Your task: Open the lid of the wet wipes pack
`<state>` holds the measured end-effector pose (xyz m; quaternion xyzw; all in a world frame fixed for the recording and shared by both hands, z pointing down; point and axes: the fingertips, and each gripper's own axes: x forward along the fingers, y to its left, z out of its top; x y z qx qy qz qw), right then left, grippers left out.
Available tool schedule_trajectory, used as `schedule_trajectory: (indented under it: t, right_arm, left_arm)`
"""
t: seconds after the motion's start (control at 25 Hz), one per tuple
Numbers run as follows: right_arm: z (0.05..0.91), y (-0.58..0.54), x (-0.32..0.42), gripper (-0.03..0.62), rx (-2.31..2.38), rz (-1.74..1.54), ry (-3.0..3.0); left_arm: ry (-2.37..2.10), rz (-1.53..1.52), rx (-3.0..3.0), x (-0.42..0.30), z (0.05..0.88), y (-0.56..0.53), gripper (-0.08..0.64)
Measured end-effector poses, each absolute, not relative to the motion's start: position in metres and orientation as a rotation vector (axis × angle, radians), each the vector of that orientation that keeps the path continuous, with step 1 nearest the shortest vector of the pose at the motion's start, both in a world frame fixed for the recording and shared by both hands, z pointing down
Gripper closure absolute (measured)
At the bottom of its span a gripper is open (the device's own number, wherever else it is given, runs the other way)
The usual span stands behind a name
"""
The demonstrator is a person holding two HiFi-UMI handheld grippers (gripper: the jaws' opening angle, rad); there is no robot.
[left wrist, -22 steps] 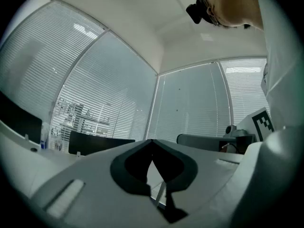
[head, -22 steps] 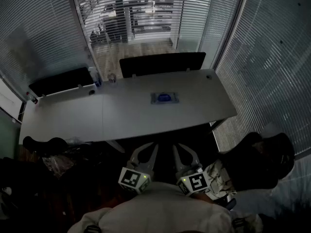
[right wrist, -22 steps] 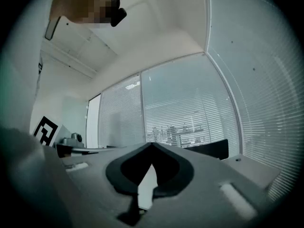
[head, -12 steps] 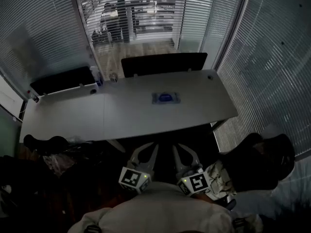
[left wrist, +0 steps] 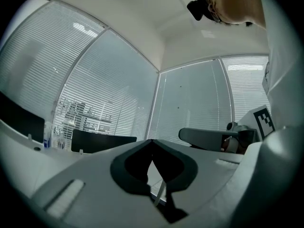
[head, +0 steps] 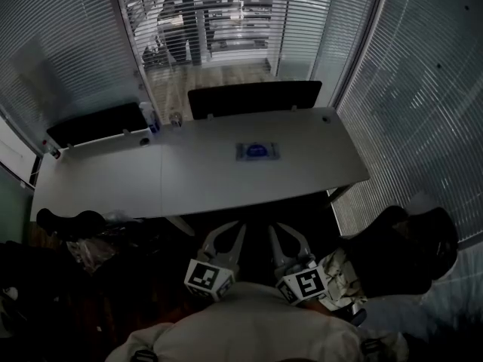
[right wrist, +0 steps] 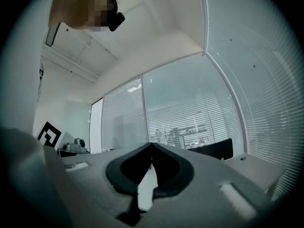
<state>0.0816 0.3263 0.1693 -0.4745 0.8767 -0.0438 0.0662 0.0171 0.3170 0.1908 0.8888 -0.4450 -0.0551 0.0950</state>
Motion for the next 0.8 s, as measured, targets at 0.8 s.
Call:
schedule_trajectory:
  t: [0.8]
  right_arm:
    - [0.176, 0.33, 0.105, 0.591, -1.434, -0.169, 2.633]
  left_arm:
    - [-1.313, -0.122, 2.635, 0.04, 0.199, 0.321, 0.557]
